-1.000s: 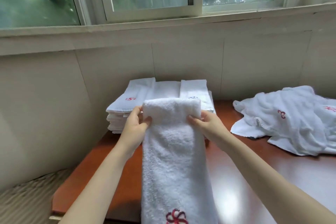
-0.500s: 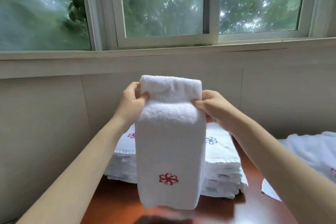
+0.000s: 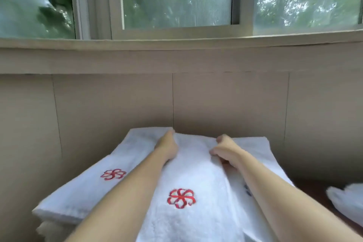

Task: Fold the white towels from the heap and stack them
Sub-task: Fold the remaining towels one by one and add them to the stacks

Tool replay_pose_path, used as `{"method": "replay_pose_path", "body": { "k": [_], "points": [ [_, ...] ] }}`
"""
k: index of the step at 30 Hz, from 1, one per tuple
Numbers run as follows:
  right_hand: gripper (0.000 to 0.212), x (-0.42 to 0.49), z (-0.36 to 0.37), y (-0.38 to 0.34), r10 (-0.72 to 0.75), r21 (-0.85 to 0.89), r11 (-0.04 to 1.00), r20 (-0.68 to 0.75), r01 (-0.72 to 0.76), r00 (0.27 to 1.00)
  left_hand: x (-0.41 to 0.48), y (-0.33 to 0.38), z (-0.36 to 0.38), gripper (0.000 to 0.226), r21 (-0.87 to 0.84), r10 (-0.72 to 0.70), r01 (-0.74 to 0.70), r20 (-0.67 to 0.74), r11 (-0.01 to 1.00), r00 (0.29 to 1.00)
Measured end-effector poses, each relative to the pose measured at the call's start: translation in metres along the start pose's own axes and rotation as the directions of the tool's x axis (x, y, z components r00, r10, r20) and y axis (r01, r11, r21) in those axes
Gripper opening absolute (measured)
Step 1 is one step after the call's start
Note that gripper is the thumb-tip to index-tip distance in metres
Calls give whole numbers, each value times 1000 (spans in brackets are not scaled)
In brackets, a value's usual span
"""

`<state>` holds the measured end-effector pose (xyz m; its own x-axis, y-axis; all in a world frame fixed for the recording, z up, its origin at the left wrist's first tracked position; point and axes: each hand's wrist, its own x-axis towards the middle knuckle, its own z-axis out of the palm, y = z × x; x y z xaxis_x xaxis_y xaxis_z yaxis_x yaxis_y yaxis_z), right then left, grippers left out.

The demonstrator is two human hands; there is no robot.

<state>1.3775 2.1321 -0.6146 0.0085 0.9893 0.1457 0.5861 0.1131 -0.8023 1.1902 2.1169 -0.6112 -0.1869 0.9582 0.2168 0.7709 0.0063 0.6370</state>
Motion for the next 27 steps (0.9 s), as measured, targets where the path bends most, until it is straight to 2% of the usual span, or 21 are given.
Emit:
{"method": "replay_pose_path", "body": {
  "k": [2,4,5,7,8,10,12,15,17,19,21,24,25,27],
  "points": [
    [39,7,-2,-6,-87,32,995,-167,94,982,8,7,-6,56,-73,58,-66,-105,995,993],
    [33,10,-4,-6,-121,27,991,-234,131,965,14,14,-8,54,-125,94,-116,-170,985,981],
    [32,10,-4,-4,-124,-36,992,-195,120,973,14,14,-7,53,-82,106,-119,-150,990,983],
    [37,8,0,3,-97,-202,975,-35,88,995,9,12,-1,53,90,61,-61,11,994,998],
    [41,5,1,4,-75,-225,971,31,80,997,5,10,1,54,178,28,-41,71,983,997],
    [50,1,2,2,-59,-194,978,104,78,993,-5,10,-2,58,218,-8,-19,119,976,993],
    [54,-4,-1,-3,-60,-214,973,111,82,992,-17,17,-13,62,264,-29,-14,157,964,987],
    [55,-23,-6,-8,-52,-257,965,35,60,998,-42,27,-36,64,352,-95,-4,264,936,960],
    [59,-45,-10,-14,-39,-257,965,74,57,996,-63,27,-52,57,343,-174,55,328,938,929],
    [60,-72,-16,-22,-25,-265,962,158,66,987,-86,23,-69,42,251,-250,159,386,955,888],
    [58,-103,-26,-34,25,-284,957,250,49,968,-106,14,-82,46,168,-259,204,440,964,860],
    [54,-145,-36,-46,136,-147,986,417,-81,899,-135,0,-94,58,95,-243,226,494,969,834],
    [54,-157,-37,-48,158,-108,987,463,-121,872,-144,-4,-95,62,78,-248,241,492,967,835],
    [59,-178,-37,-49,165,-49,986,490,-162,856,-158,-11,-93,67,129,-255,222,382,967,888]
  ]
}}
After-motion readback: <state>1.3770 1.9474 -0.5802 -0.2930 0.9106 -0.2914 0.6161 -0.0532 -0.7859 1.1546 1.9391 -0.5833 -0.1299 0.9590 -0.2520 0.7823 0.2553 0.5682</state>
